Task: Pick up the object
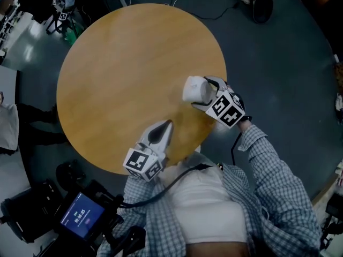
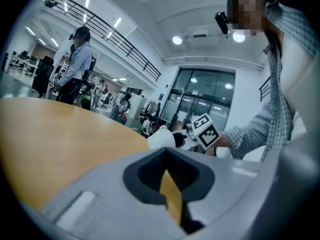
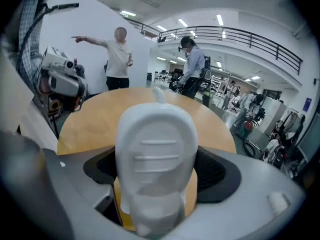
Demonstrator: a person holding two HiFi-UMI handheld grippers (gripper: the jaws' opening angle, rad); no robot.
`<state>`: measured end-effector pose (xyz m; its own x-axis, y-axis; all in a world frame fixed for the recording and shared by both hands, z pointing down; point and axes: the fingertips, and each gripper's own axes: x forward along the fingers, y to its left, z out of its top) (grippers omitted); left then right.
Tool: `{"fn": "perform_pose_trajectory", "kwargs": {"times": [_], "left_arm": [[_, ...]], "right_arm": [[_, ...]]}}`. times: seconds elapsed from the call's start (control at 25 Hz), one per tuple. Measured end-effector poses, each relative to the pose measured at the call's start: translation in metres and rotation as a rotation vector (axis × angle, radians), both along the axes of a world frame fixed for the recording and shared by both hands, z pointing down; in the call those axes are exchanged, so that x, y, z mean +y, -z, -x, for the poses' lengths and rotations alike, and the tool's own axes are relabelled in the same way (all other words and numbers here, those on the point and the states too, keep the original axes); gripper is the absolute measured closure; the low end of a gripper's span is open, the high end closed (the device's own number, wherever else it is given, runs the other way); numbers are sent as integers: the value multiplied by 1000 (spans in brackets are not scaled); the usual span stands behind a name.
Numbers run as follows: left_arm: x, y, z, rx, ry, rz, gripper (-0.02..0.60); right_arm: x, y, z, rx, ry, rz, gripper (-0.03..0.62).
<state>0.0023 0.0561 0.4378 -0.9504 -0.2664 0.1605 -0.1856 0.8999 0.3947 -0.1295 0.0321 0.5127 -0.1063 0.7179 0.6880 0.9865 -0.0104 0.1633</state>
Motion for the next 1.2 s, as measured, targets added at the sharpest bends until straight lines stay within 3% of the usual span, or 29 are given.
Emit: {"fn": "perform_pose_trajectory", "kwargs": {"times": [0.16, 0.4, 0.56, 0.76, 1.2], "left_arm": [[-2, 8, 10, -18, -17, 10, 583], [-5, 9, 13, -32, -44, 21, 583], [-9, 11, 15, -40, -65, 28, 583], [-13, 13, 15, -45, -82, 32, 583], [-15, 12, 16, -40, -91, 40, 583]], "right_arm": [[-13, 29, 10, 145, -175, 212, 141], [-35, 76, 21, 462, -466, 601, 141], [-51, 87, 21, 578, -572, 753, 141], [-61, 88, 17, 622, -625, 810, 141], [-61, 86, 15, 651, -619, 806, 141]]}}
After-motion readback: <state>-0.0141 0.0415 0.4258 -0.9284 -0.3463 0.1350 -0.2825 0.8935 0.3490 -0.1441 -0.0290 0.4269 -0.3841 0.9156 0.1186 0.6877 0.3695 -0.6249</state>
